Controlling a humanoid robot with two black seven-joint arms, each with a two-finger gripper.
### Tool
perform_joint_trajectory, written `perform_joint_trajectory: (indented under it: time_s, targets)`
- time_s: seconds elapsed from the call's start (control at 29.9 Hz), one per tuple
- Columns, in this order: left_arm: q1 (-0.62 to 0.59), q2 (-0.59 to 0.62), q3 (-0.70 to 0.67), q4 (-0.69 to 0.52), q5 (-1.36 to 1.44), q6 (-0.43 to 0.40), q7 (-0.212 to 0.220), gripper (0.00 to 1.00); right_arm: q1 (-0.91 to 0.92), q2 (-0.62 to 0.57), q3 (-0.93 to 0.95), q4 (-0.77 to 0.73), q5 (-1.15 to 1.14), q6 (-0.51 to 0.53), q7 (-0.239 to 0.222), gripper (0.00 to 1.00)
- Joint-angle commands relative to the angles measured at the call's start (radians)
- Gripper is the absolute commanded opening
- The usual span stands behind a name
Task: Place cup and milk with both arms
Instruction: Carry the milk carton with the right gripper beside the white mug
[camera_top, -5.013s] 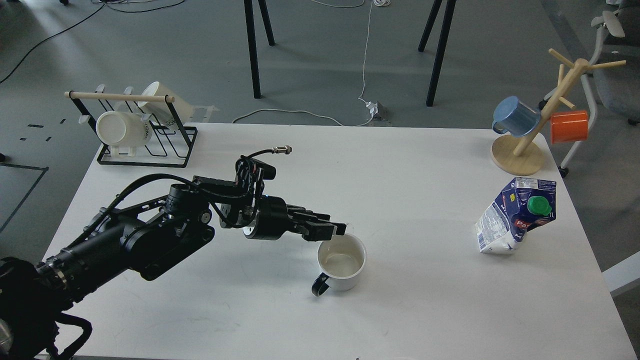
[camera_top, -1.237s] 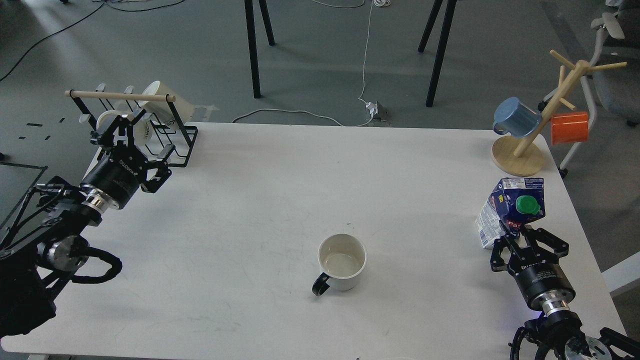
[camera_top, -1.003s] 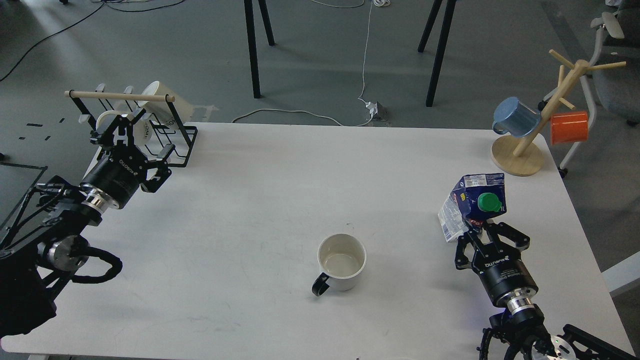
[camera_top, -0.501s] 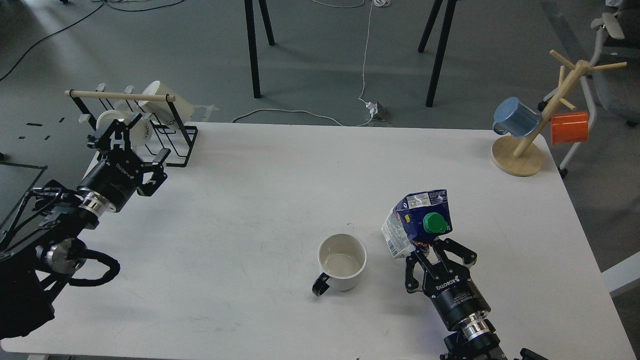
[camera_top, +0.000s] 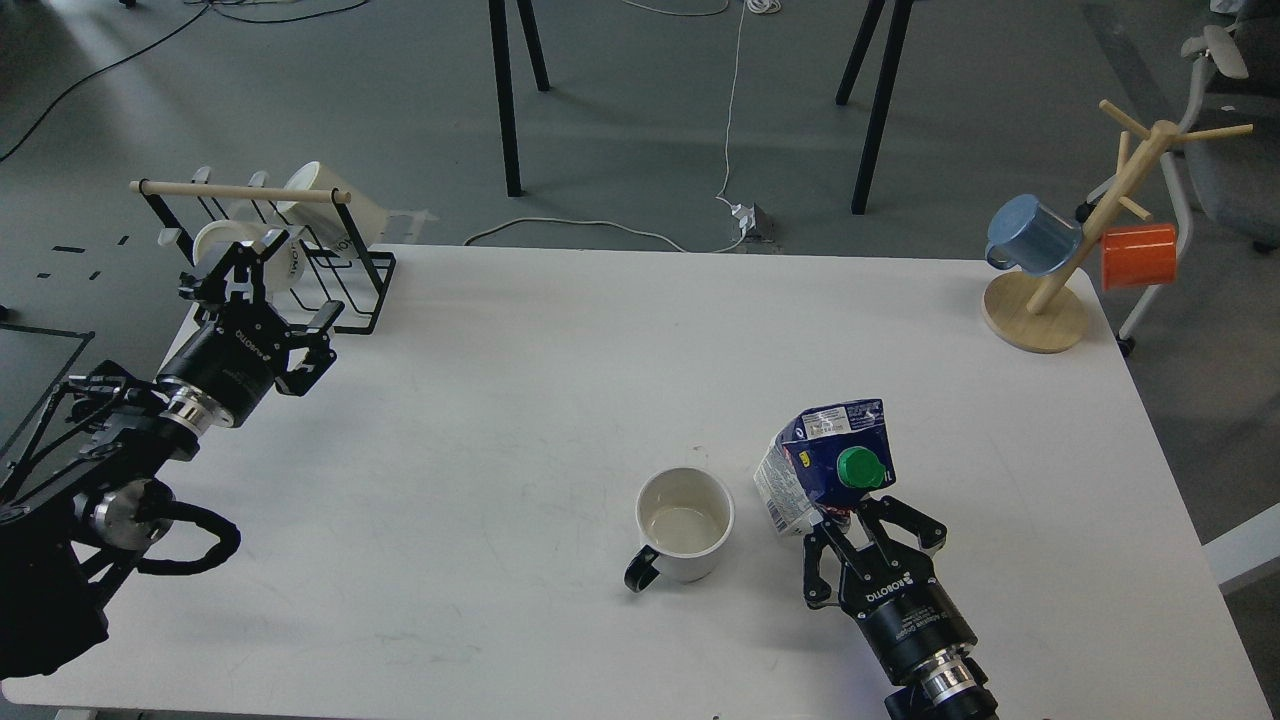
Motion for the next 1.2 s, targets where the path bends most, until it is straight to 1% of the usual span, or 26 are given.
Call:
perform_joint_trajectory:
  time_s: [0.0, 0.3, 0.47, 0.77, 1.17]
  targets:
    - [0.000, 0.000, 0.000, 0.000, 0.000, 0.000, 0.000, 0.98, -0.008, 0.001, -0.001, 0.000, -0.010, 0.000, 0.000, 0.26]
    - [0.000, 0.001, 0.000, 0.000, 0.002, 0.000, 0.000, 0.98, -0.025, 0.025, -0.001, 0.002, -0.033, 0.000, 0.000, 0.26]
    - [0.000, 0.000, 0.000, 0.020, 0.002, 0.000, 0.000, 0.98, -0.037, 0.028, -0.001, 0.000, -0.045, 0.000, 0.000, 0.26]
    - [0.000, 0.000, 0.003, 0.022, 0.002, 0.000, 0.000, 0.98, -0.041, 0.028, -0.001, -0.004, -0.046, 0.000, 0.000, 0.34]
    - [0.000, 0.000, 0.003, 0.022, 0.002, 0.000, 0.000, 0.98, -0.042, 0.028, -0.001, -0.007, -0.050, 0.000, 0.000, 0.40]
